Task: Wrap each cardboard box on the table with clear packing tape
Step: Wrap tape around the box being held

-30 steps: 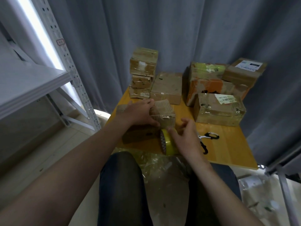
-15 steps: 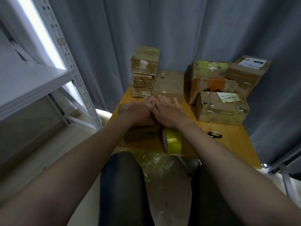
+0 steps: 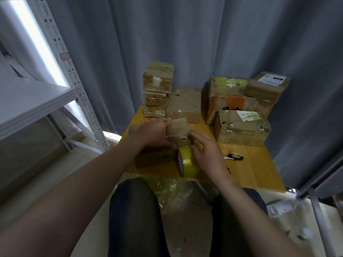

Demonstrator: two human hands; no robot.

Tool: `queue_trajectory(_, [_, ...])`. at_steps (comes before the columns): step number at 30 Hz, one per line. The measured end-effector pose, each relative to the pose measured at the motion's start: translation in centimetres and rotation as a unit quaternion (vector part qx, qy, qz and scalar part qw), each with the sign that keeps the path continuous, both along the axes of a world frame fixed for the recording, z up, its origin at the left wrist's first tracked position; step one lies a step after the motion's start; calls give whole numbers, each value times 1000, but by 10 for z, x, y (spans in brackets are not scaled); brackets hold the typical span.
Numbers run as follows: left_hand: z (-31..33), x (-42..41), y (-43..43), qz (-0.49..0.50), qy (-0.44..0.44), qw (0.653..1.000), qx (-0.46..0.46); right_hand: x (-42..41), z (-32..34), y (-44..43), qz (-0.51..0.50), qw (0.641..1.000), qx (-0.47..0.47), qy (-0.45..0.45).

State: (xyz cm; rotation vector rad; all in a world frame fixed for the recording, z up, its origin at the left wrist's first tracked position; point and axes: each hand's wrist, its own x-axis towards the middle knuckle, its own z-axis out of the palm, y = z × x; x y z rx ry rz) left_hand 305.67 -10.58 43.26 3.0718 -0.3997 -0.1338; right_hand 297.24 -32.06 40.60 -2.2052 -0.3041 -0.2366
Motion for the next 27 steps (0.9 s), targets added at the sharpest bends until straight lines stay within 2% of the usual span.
queue_trajectory(1, [1,3,1,1,-7,1000,-6,-2,-3,-5,-32,999,18,9])
queue_trajectory(3, [10,11,2,8,18,999,-46,-4,-1,-17,-66,993,61,82])
queue_trajectory(6, [33,21,3,1,148,983,-107,-14,15,-26,-30,976,138,165])
queue_trajectory(9, [39,29,11,33,280,947,-155,-27,32,-25,1,977,189,102])
queue_trajectory(11, [30,32,17,29,306,940,-148,-29,36,-21,27,981,182,61])
queue_trajectory(14, [18,35,18,16,191,973,-129,-20,28,-7,69,983,153,71])
queue_trajectory(17, [20,29,10,8,90,986,-138,-5,10,0,99,982,147,69])
queue_trajectory(19, [21,20,7,-23,128,977,-172,1,2,0,106,977,175,55])
queue_trajectory(21, [14,6,3,-67,168,970,-162,4,-3,0,102,973,201,38])
queue_trajectory(24, [-8,-18,-9,-66,74,993,-65,8,-10,2,74,984,160,13])
queue_trajectory(25, [-11,-22,-12,-60,40,996,-56,9,-10,2,69,986,152,11])
queue_trajectory(27, [-9,-18,-13,-55,26,996,-60,13,-7,1,62,986,152,13])
